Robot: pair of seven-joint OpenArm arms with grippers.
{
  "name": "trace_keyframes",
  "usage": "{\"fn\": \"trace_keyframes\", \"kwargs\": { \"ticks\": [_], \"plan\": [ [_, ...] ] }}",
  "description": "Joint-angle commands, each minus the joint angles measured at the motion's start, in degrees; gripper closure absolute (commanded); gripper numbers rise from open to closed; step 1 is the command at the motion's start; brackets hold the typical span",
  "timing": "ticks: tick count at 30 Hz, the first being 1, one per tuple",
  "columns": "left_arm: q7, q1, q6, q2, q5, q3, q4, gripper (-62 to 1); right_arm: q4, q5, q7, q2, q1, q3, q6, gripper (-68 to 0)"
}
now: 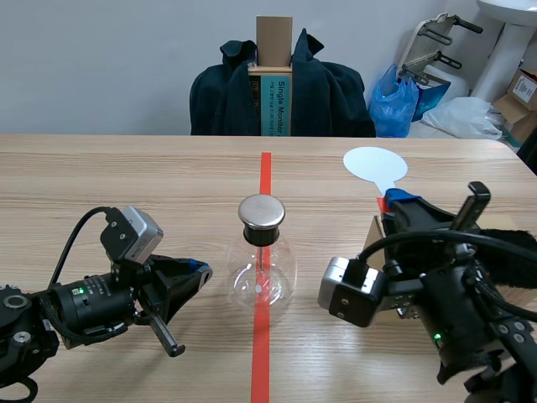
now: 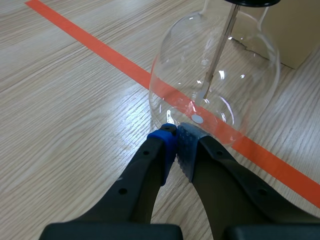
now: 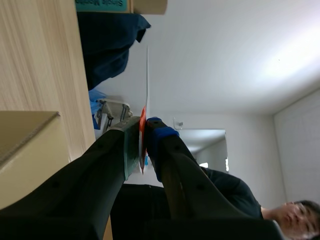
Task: Do the electroscope experiment.
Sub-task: 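Move the plate toward and away from the electroscope, then put the plate down on the right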
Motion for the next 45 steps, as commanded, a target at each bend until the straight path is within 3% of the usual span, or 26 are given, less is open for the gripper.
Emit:
{"fn": "trace_keyframes", "kwargs": {
  "ticks": [1,8,16,21,29,32,34,36,37,40,45],
  "plan": [
    [-1.1,0.0,-0.1,0.1,-0.5,-0.3,1.1,-1.9,3.0,0.2,0.0,0.3,-2.7,2.1,-1.8,-0.8],
    [-1.1,0.0,-0.1,0.1,-0.6,-0.3,1.1,-1.9,11.1,0.2,0.1,0.3,-13.5,9.7,-6.2,-0.8],
    [-2.1,2.1,-0.4,-1.4,-0.6,-0.7,3.3,-1.9,7.9,0.3,0.0,0.3,-19.3,13.9,-7.6,-0.8],
    [-3.1,8.7,-0.6,-7.5,-0.9,-3.3,13.5,-1.9,4.0,1.5,1.3,0.1,-16.6,13.8,-8.6,-0.8],
    [-3.5,29.2,-2.1,-21.0,-9.4,-14.3,34.8,-1.9,-2.8,2.4,4.7,0.1,-11.0,12.6,-8.5,-0.8],
    [-3.5,37.6,-2.1,-23.7,-9.9,-19.8,40.5,-3.2,-5.5,2.4,5.0,0.1,-9.5,11.0,-8.0,-0.8],
    [-3.5,42.0,-2.1,-24.0,-9.8,-23.3,43.0,-10.7,-6.8,2.4,5.0,0.1,-9.0,10.0,-7.6,-0.8],
    [-3.5,44.5,-2.1,-24.0,-9.8,-26.0,44.5,-22.2,-7.3,2.6,5.0,0.1,-8.9,9.3,-7.6,-0.8],
    [-3.5,45.1,-2.1,-24.0,-9.6,-27.1,45.0,-30.2,-7.4,3.0,5.0,0.1,-8.9,9.1,-7.6,-0.9],
    [-3.5,45.8,-2.1,-24.0,-9.4,-29.1,45.9,-62.3,-7.4,4.2,5.0,0.1,-9.3,8.7,-7.6,-0.9],
    [-3.5,45.8,-2.1,-24.0,-9.4,-29.8,45.9,-62.3,-7.4,5.3,4.8,0.2,-9.8,8.8,-7.6,-0.9]
  ]
}}
